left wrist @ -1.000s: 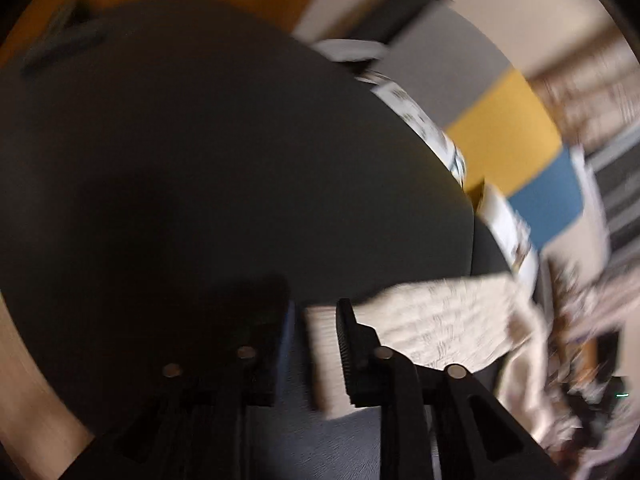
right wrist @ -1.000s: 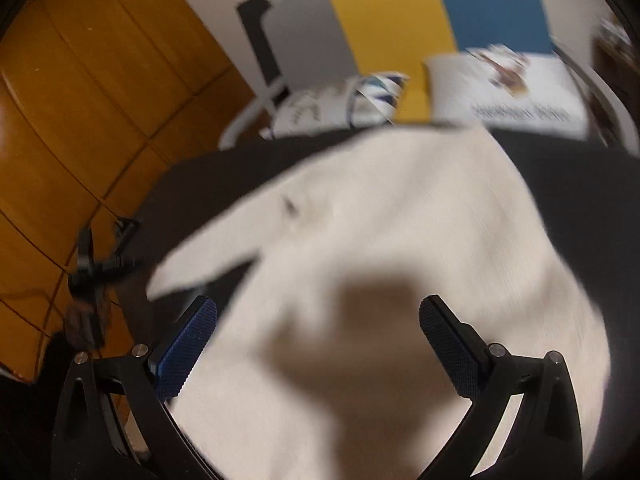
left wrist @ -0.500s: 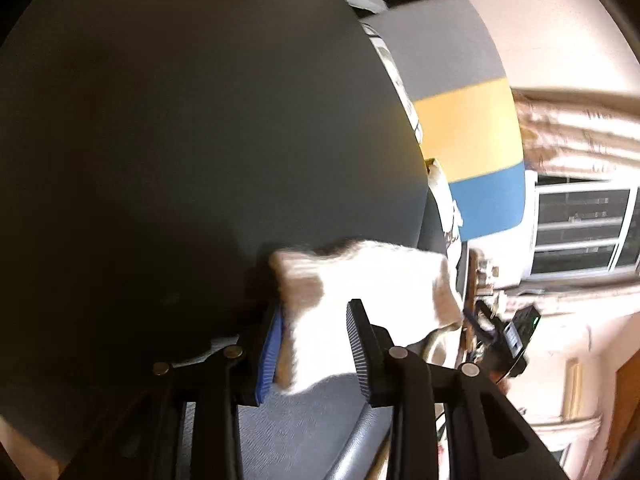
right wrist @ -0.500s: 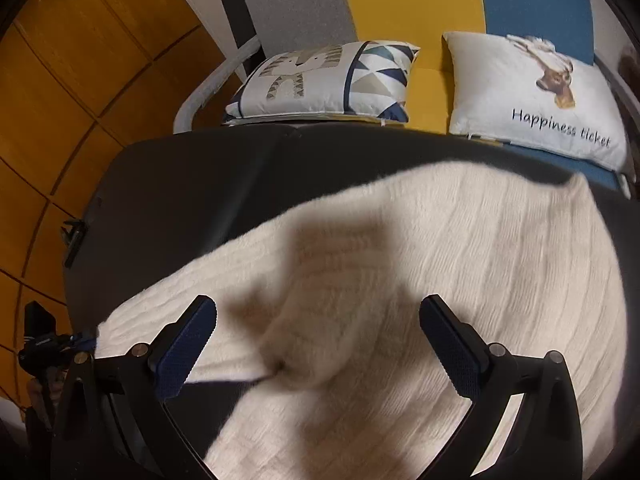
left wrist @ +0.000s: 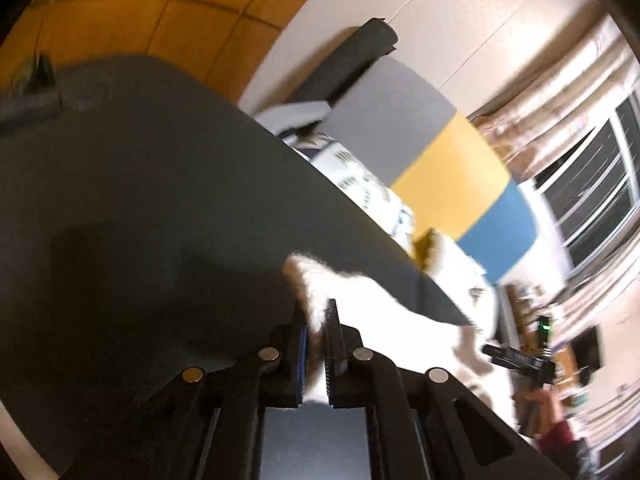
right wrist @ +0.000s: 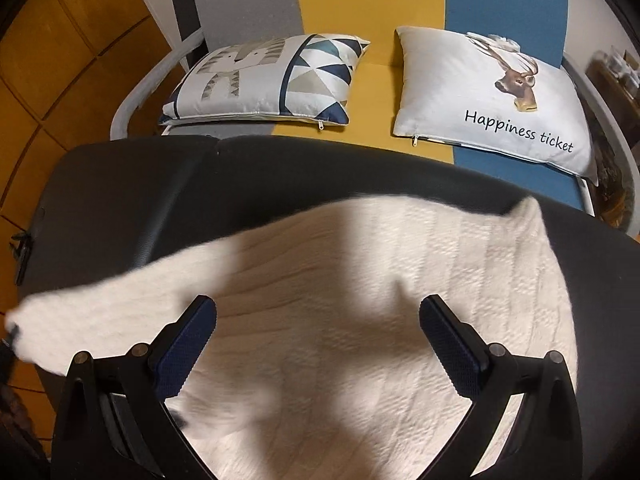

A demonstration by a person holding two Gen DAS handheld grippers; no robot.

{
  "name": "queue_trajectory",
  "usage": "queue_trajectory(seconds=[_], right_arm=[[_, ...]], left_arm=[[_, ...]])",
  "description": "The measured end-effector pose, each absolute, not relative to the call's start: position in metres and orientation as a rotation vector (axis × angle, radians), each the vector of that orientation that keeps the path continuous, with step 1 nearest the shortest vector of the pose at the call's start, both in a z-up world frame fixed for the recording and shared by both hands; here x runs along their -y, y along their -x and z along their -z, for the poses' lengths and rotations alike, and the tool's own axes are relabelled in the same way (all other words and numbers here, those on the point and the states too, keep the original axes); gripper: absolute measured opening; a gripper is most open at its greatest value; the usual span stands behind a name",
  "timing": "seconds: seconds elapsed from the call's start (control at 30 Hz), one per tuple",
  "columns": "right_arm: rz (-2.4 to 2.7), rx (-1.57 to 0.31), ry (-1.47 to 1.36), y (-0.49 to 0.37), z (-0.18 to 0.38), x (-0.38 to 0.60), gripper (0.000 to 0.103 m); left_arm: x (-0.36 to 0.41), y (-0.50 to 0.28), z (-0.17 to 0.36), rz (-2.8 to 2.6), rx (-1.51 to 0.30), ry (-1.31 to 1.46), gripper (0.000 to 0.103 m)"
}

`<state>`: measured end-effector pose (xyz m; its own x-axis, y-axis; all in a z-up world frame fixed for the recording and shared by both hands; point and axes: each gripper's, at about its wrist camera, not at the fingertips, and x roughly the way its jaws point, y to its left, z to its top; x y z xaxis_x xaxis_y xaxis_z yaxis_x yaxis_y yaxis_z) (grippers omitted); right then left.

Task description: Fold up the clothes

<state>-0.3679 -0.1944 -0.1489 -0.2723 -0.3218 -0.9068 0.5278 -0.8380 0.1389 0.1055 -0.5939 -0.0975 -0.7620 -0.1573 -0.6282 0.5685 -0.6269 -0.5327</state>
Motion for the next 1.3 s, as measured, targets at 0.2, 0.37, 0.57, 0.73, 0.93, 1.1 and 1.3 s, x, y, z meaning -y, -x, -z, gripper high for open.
queue_trajectory(seconds=[0.2, 0.37, 0.57, 0.73, 0.93, 1.1, 1.3], right_arm=[[2.157, -0.358, -1.462, 0.364, 0.175, 0.219, 0.103], [2.185, -0.394, -1.450, 0.362, 0.184, 0.229, 0.103], [2.182, -0.398, -1.447, 0.361, 0.179, 0.231, 0.103], [2.196, -0.419, -1.309, 0.349, 0.153, 0.232, 0.103], [2.174, -0.608, -1.292, 0.351, 0.174, 0.271, 0.103], [2.221, -0.448, -1.312, 0.363, 0.184, 0.280, 0.103], [2.152, -0.404, -1.327, 0.361, 0.176, 0.278, 0.103]], left_arm=[[0.616, -0.049, 0.135, 2.230, -0.793, -0.972, 0.005], [0.614, -0.032, 0.165, 2.142, -0.731, -1.069, 0.007], [0.605, -0.049, 0.123, 2.094, -0.757, -0.915, 0.011], [0.565, -0.039, 0.104, 2.306, -0.661, -0.947, 0.016], [0.537, -0.008, 0.160, 2.199, -0.520, -1.211, 0.017], [0.526, -0.038, 0.164, 2.156, -0.351, -1.171, 0.020], [0.526, -0.025, 0.162, 2.103, -0.247, -1.208, 0.023]])
